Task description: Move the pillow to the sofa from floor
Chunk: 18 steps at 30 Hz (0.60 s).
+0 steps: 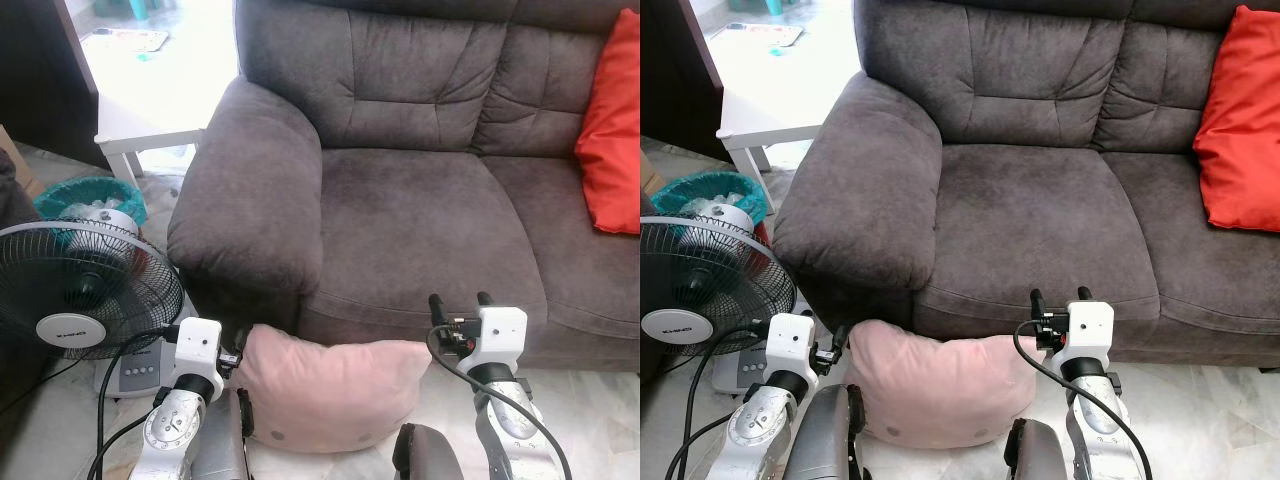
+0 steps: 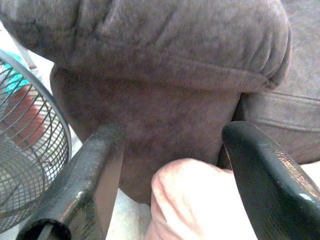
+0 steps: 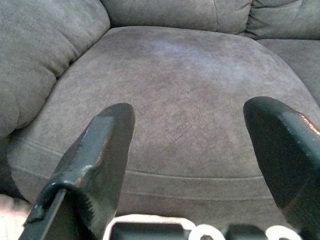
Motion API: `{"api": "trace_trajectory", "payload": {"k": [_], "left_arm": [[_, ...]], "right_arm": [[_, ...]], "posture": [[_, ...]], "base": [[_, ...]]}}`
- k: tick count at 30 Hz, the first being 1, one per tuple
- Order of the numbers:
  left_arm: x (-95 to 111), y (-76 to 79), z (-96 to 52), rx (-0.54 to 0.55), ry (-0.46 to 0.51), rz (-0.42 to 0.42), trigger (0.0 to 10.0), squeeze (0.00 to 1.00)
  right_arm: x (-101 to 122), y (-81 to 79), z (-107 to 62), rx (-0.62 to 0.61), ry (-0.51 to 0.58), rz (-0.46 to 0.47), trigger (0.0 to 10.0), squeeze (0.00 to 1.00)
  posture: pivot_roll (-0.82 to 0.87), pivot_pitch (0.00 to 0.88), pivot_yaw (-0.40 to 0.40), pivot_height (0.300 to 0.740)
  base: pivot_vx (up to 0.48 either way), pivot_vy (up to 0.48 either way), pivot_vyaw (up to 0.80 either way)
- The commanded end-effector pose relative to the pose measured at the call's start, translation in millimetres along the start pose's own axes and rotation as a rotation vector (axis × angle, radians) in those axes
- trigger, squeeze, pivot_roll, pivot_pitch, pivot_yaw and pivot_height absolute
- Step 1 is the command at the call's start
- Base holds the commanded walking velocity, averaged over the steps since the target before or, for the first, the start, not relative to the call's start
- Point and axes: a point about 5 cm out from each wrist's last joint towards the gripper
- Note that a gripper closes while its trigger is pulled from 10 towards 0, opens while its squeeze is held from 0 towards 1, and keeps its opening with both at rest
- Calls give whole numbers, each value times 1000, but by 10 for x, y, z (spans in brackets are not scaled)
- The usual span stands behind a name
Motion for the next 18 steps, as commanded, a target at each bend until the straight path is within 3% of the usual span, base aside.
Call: {"api": "trace_trajectory", "payload": {"k": [1,8,13,18], "left_arm": [[1,12,4,-10,3,9,10000,0],[3,35,10,-26,1,19,10000,0],[-32,67,-7,-71,-21,74,10000,0],[-177,53,-55,-97,-119,82,10000,0]], "right_arm": [[-14,30,5,-11,-6,3,10000,0],[-8,28,11,-13,-3,3,10000,0],[-15,20,14,-10,-6,3,10000,0],[-26,11,12,-6,-10,3,10000,0]], "posture": [[98,65,-88,538],[98,64,-87,538],[99,67,-87,538],[101,69,-86,538]], "base": [[292,0,0],[313,0,0],[310,0,0],[0,0,0]]}}
Point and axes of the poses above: a point about 5 cm out from each wrist's last joint towards the gripper, its own z axis pointing out of the wrist towards the gripper, its own x axis along the axis of the wrist's last joint, y = z × x, and after that the axes turned 12 degrees about -z, right-handed
